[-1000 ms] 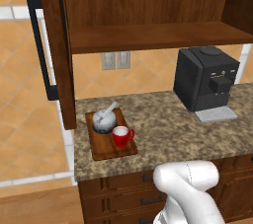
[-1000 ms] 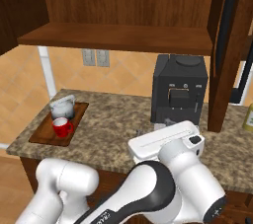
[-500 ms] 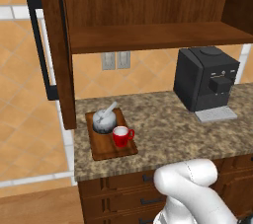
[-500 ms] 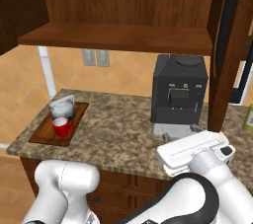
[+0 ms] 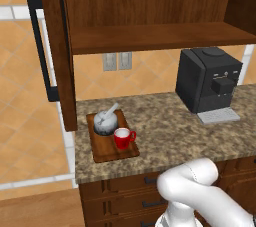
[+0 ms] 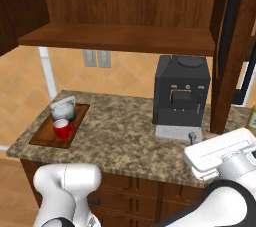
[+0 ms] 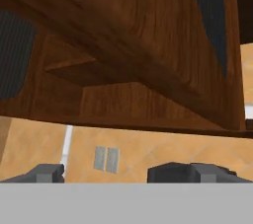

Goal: Pick the kettle from the counter and place it on the tray. Then pick the mug from the cabinet and place it on the tray. Then close the cabinet doors.

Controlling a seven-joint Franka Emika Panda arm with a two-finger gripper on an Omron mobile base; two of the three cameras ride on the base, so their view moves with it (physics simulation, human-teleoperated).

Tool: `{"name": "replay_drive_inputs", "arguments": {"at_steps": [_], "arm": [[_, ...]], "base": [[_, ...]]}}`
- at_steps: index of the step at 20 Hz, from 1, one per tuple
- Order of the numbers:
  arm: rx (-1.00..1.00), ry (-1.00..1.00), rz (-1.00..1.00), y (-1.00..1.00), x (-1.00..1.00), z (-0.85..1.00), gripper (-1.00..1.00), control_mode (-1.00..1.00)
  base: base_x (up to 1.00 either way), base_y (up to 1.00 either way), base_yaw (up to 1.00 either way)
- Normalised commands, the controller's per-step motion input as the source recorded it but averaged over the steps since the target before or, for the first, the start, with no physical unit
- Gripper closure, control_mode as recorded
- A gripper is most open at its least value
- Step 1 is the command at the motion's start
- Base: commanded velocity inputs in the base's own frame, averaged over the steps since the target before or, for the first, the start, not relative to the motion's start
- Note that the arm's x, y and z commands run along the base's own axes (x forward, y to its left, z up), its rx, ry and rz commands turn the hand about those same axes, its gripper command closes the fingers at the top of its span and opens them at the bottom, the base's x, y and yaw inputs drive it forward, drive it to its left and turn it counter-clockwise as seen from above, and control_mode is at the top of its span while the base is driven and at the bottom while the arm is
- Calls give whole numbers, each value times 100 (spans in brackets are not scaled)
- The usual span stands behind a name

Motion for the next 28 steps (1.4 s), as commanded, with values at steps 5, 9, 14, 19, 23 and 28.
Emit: {"name": "replay_drive_inputs", "arguments": {"at_steps": [5, 9, 14, 19, 23, 28], "arm": [[0, 0, 0, -32, 0, 13, -100, -100], [-1, 0, 0, -18, 0, 24, -100, -100], [-11, -5, 0, 0, -1, 42, -100, -100], [-22, -12, 2, 7, -2, 45, -100, -100], [-26, -14, 3, 19, -7, 43, -100, -100], [-29, -13, 4, 39, -4, 34, -100, -100]], "base": [[0, 0, 0], [0, 0, 0], [0, 0, 0], [0, 0, 0], [0, 0, 0], [0, 0, 0]]}}
